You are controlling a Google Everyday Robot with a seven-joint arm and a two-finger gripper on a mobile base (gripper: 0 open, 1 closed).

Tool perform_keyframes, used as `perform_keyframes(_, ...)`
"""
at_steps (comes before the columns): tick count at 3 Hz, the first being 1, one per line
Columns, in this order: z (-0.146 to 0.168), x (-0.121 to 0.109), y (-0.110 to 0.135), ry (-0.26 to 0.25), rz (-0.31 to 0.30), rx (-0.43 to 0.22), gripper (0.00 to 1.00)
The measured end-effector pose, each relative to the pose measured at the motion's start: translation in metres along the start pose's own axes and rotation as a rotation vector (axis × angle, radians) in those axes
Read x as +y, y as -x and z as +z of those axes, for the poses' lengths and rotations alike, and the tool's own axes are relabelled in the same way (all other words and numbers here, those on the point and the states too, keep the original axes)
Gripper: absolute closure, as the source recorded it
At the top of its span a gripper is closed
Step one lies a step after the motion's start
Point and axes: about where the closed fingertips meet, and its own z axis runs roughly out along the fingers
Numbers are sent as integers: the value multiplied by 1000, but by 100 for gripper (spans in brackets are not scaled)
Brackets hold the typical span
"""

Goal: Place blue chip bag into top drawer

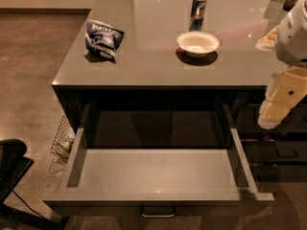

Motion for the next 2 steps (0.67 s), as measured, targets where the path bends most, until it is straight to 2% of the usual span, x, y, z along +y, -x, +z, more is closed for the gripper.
perform_keyframes(1, 0, -6, 3, -8, 0, -16, 0)
perform_keyframes(2, 2, -34, 16, -46, 1, -100, 0)
